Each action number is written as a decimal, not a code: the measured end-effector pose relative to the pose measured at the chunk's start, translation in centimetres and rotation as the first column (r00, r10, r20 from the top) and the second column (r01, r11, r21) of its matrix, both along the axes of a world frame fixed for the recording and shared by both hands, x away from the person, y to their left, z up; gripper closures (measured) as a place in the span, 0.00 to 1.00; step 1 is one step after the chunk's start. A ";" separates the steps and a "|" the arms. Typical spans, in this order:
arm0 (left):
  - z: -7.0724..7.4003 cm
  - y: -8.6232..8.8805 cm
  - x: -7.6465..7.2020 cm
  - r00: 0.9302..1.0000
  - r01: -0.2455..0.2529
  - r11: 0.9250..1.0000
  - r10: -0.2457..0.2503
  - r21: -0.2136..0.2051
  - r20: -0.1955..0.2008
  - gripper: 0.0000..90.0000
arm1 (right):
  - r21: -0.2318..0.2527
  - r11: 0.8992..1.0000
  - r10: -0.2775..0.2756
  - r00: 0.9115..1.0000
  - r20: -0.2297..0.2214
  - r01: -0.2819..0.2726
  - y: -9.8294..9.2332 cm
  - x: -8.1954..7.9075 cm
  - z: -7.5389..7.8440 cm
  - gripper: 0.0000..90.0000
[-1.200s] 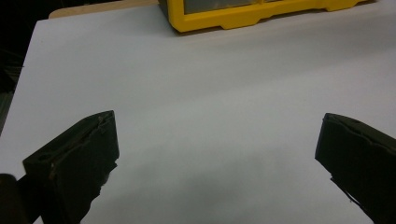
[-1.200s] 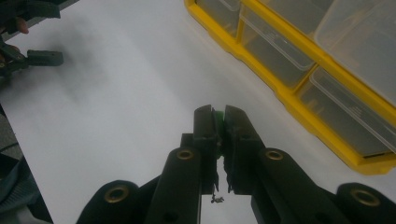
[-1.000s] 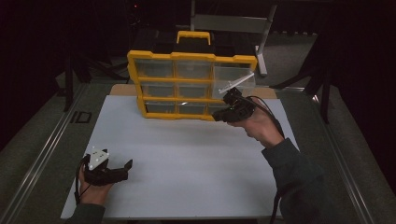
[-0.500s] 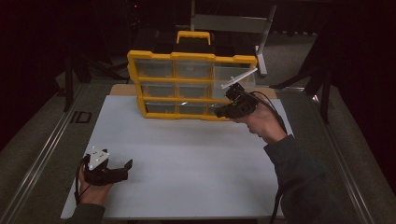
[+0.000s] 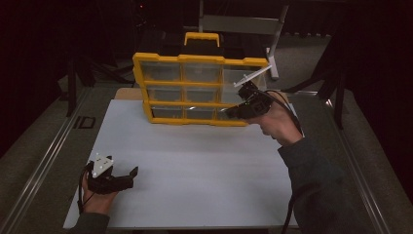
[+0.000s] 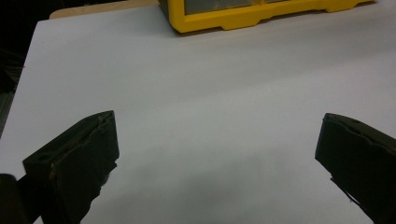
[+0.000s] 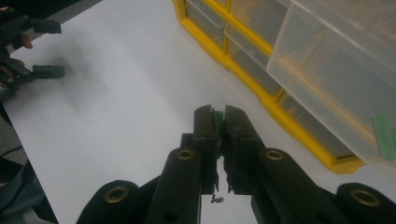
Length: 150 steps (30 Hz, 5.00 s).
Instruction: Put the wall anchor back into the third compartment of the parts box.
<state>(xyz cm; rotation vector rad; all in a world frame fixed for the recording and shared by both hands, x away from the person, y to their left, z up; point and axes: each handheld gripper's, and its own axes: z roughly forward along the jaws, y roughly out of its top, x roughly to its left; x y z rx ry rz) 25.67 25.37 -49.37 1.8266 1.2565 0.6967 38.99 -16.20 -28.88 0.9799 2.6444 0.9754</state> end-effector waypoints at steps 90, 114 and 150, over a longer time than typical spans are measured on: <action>0.0 0.0 0.0 1.000 0.001 1.000 -0.001 0.001 -0.005 0.00 | 0.038 0.989 -0.149 0.985 0.087 0.146 -2.7 2.8 7.9 0.93; -0.1 0.0 0.0 1.000 0.001 1.000 -0.001 0.000 -0.009 0.00 | 0.017 0.990 -0.144 0.983 0.112 0.143 -1.7 4.0 7.0 0.34; -0.1 0.1 0.0 1.000 0.001 1.000 0.000 0.002 -0.014 0.00 | 0.011 1.000 -0.004 0.988 0.156 0.002 -2.1 0.6 6.1 0.29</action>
